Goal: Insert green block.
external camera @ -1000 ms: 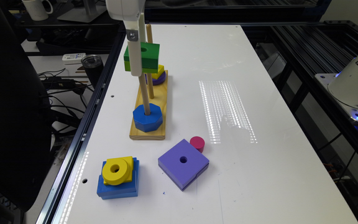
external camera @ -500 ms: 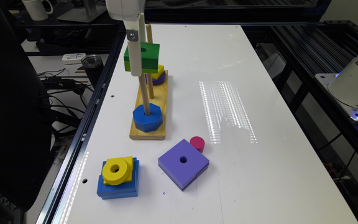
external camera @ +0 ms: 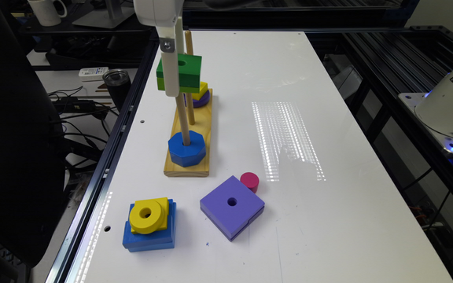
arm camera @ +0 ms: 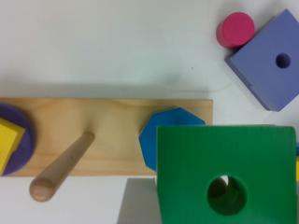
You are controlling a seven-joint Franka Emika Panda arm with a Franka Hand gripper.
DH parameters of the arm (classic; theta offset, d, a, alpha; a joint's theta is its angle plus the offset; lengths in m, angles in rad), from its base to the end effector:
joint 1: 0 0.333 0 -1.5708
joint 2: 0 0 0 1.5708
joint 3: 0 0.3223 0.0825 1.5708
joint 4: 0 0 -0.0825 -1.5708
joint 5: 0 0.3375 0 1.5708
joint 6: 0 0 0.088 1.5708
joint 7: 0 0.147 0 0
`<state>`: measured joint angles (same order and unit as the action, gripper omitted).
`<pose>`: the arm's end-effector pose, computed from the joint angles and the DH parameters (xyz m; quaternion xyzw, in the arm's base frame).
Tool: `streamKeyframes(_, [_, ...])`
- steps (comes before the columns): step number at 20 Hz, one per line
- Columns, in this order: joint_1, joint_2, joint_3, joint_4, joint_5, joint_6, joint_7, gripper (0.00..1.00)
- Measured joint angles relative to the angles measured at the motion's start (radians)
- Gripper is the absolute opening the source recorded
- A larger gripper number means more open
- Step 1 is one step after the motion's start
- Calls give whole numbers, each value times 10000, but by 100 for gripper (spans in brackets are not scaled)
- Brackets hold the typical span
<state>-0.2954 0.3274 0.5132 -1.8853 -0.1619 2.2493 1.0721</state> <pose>0.5861 0.1023 0.3544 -0.9227 0.3830 -0.0252 0.0362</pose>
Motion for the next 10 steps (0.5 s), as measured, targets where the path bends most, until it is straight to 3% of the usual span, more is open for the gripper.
streamKeyframes(10, [25, 72, 0, -8, -4, 16, 2, 0])
